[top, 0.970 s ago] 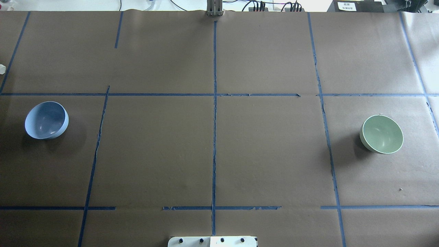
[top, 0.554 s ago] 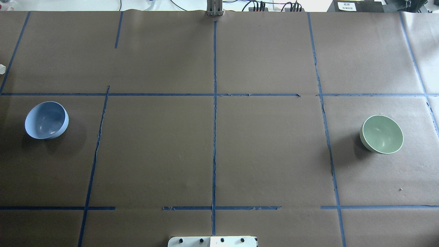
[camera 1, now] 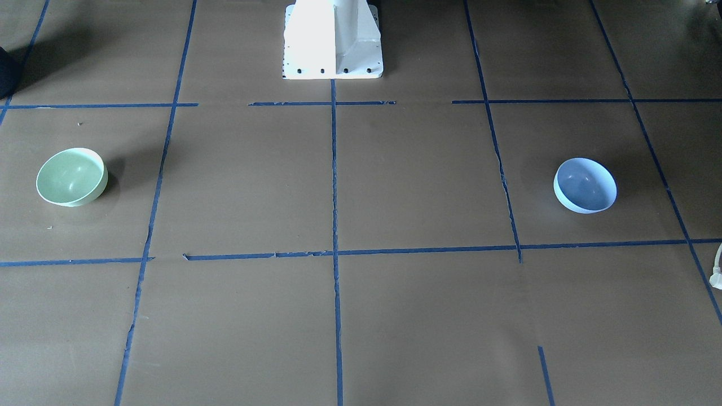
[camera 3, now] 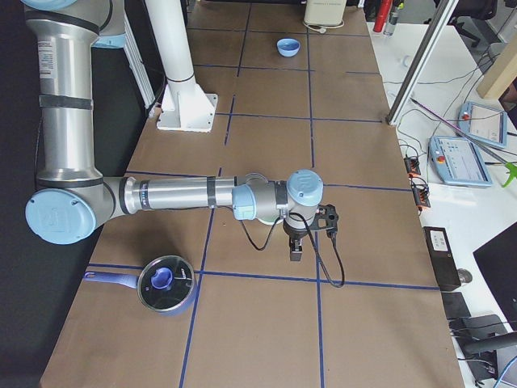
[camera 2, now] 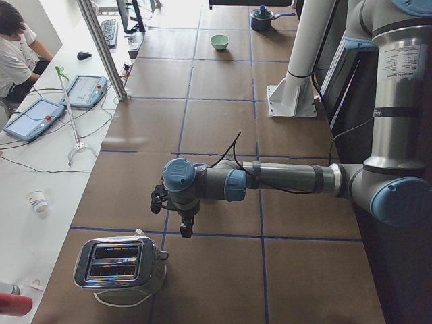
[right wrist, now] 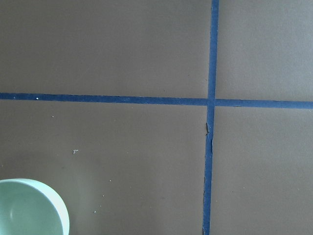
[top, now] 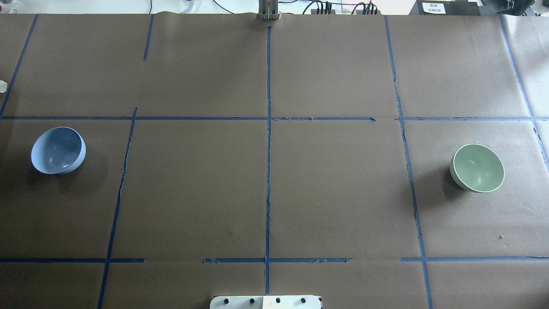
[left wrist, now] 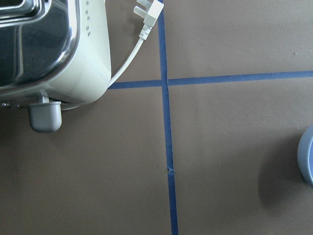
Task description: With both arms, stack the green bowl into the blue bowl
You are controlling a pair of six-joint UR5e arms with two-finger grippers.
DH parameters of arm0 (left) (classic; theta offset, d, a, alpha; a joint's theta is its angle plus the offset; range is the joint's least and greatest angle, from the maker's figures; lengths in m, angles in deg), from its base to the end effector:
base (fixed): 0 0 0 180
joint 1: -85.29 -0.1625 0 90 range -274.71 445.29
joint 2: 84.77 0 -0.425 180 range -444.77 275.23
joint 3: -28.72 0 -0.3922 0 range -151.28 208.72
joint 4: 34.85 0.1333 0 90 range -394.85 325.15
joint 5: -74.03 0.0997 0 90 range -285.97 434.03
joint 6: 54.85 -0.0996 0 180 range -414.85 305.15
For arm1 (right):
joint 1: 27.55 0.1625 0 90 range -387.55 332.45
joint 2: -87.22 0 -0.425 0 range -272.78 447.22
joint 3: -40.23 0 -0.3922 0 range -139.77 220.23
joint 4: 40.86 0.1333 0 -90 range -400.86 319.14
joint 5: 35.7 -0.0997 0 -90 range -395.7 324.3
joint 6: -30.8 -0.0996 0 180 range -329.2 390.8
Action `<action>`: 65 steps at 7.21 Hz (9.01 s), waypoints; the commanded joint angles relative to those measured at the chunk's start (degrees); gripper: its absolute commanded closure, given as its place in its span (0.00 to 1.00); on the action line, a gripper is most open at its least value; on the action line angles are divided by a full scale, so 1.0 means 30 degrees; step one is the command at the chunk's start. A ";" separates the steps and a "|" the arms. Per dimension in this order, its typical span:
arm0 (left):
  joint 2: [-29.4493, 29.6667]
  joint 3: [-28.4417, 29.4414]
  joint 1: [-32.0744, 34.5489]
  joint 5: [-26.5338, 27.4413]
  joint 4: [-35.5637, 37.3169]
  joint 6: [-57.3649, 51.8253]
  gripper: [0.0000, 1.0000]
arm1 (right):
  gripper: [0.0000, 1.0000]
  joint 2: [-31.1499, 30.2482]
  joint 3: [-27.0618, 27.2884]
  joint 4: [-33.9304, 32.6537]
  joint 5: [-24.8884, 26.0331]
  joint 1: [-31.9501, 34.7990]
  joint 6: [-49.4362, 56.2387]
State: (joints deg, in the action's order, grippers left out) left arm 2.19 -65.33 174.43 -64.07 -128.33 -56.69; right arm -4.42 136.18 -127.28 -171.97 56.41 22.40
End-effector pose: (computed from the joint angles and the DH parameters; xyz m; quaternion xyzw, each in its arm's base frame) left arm -0.0520 -0.4750 0.6385 0.0393 0.4069 0.0375 0.9119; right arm 0.0097 -0.4909 0.6124 0.0135 -0.3968 -0.0081 0.9178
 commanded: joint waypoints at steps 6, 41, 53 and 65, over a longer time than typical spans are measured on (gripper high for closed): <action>0.0133 0.0151 -0.9213 0.0008 -0.7448 1.2838 0.00 | 0.00 -0.0214 0.0127 0.0039 -0.0426 -0.0185 -0.0161; 1.1326 -0.3131 -1.6001 0.5136 -0.5959 3.0702 0.00 | 0.63 -0.2527 -0.1835 1.4716 0.1391 -0.8857 -1.3519; 1.0330 -0.5182 -1.4829 0.5018 -0.6017 3.0702 0.00 | 1.00 0.9862 0.1420 0.9502 0.8242 -1.8173 -3.0864; 0.7851 -0.5387 -1.3864 0.4640 -0.5815 2.6926 0.00 | 0.00 0.3320 0.4112 0.8389 -0.0173 -0.8531 -2.4550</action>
State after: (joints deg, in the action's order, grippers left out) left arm 29.23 -81.33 131.87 -49.48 -146.22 31.99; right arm 12.68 147.42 -102.06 -165.26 21.51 -63.16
